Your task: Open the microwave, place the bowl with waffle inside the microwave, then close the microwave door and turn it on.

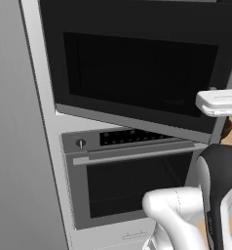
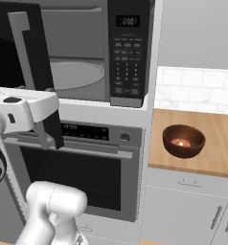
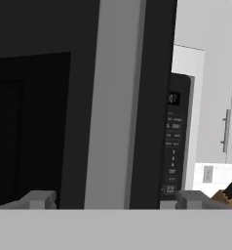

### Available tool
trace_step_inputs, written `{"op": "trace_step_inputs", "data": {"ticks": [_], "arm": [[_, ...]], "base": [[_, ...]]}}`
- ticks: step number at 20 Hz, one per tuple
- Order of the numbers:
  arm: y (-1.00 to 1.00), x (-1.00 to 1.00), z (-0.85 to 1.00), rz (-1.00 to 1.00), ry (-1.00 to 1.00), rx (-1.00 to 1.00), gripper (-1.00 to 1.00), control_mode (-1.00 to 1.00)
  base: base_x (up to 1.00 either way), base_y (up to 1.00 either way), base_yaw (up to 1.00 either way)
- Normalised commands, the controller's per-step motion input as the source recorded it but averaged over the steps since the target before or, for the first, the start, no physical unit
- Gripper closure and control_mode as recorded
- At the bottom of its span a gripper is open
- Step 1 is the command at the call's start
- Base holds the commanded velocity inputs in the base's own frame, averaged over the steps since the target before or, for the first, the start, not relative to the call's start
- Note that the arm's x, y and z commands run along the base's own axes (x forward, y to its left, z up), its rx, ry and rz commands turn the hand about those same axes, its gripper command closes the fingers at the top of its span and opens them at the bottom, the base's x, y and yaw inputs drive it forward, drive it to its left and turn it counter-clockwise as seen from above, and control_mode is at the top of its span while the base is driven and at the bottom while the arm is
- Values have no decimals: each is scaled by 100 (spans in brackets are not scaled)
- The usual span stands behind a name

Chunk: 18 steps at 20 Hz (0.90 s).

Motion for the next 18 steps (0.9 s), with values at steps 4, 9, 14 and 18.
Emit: {"op": "trace_step_inputs", "data": {"ticks": [4, 9, 14, 18], "arm": [[0, -27, 0, 0, -2, 0, -100, -100], [0, -96, 13, 0, -1, -1, -100, -100], [-27, -28, 13, 18, -1, 1, -100, -100], [-72, 19, 0, 48, 0, 10, -100, -100]], "base": [[0, 0, 0], [0, 0, 0], [0, 0, 0], [0, 0, 0]]}}
